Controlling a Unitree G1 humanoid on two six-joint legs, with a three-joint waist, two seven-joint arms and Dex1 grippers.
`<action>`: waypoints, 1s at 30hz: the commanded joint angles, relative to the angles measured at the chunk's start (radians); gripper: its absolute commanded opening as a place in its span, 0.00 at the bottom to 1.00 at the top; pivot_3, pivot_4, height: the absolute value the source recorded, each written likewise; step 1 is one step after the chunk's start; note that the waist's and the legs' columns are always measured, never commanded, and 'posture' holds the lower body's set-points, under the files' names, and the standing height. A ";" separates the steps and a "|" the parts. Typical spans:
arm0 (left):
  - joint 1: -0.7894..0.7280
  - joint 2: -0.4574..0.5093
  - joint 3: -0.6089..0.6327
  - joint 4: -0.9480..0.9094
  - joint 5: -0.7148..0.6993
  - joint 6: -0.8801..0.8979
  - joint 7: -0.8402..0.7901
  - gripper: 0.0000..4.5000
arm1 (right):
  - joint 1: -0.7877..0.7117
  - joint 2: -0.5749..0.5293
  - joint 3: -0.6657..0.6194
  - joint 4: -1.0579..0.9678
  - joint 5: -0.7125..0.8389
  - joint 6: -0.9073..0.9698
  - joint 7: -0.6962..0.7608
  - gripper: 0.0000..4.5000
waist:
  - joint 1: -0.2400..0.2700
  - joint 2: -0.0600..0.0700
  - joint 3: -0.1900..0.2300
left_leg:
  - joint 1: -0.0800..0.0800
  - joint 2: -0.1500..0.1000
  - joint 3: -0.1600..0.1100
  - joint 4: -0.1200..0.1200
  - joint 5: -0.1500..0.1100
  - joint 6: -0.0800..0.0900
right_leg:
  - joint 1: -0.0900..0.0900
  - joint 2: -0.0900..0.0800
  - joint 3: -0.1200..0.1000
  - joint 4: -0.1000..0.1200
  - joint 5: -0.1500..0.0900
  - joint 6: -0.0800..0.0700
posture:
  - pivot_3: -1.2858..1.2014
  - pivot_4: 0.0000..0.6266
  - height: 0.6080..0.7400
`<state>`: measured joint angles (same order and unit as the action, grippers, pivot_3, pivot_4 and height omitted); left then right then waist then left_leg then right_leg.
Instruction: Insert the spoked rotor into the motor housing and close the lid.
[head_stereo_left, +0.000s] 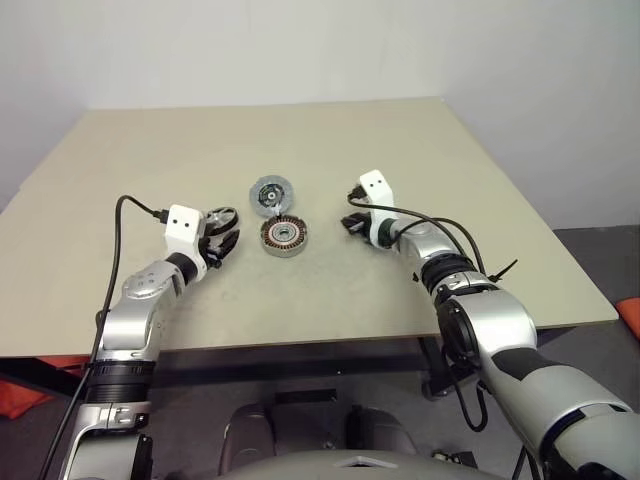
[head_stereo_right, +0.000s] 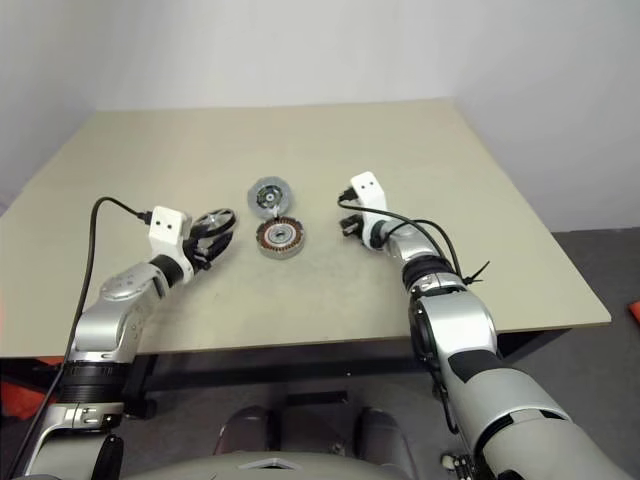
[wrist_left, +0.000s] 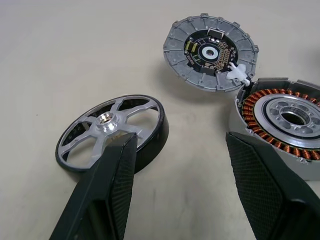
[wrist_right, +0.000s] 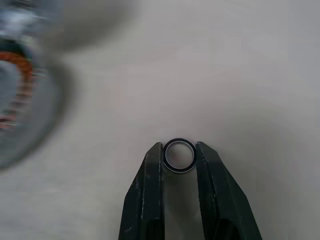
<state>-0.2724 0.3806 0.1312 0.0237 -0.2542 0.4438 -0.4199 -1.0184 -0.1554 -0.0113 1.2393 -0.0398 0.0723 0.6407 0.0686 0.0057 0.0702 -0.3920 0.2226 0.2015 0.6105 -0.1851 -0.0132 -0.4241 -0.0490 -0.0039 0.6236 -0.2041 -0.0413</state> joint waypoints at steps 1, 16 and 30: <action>-0.023 0.010 0.015 -0.010 -0.002 -0.017 0.001 0.67 | -0.022 0.013 0.059 -0.079 -0.034 -0.057 0.060 0.13 | 0.002 0.000 0.000 | 0.000 0.000 0.000 0.000 0.000 0.000 | 0.000 0.000 0.000 0.000 0.000 0.000 | 0.52 0.00 1.00; -0.025 0.009 0.003 -0.009 0.004 -0.012 -0.001 0.67 | -0.024 0.160 0.146 -0.135 -0.058 -0.086 0.086 0.13 | -0.015 0.000 0.000 | 0.001 0.000 0.000 -0.002 0.000 -0.001 | 0.000 0.000 0.000 0.000 -0.001 -0.001 | 0.52 0.00 1.00; -0.008 0.007 -0.001 -0.027 0.007 -0.007 0.003 0.67 | -0.077 0.102 0.103 -0.074 -0.057 -0.065 -0.061 0.13 | -0.015 0.000 0.000 | 0.002 -0.001 -0.001 -0.004 0.001 -0.002 | 0.000 0.000 0.000 0.000 -0.001 -0.002 | 0.52 0.00 1.00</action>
<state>-0.2723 0.3804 0.1236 0.0348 -0.2479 0.4449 -0.4198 -1.0794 -0.0397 0.1068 1.1657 -0.1013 0.0080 0.5991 0.0539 0.0058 0.0704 -0.3903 0.2219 0.2010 0.6061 -0.1839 -0.0153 -0.4238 -0.0494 -0.0041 0.6232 -0.2054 -0.0431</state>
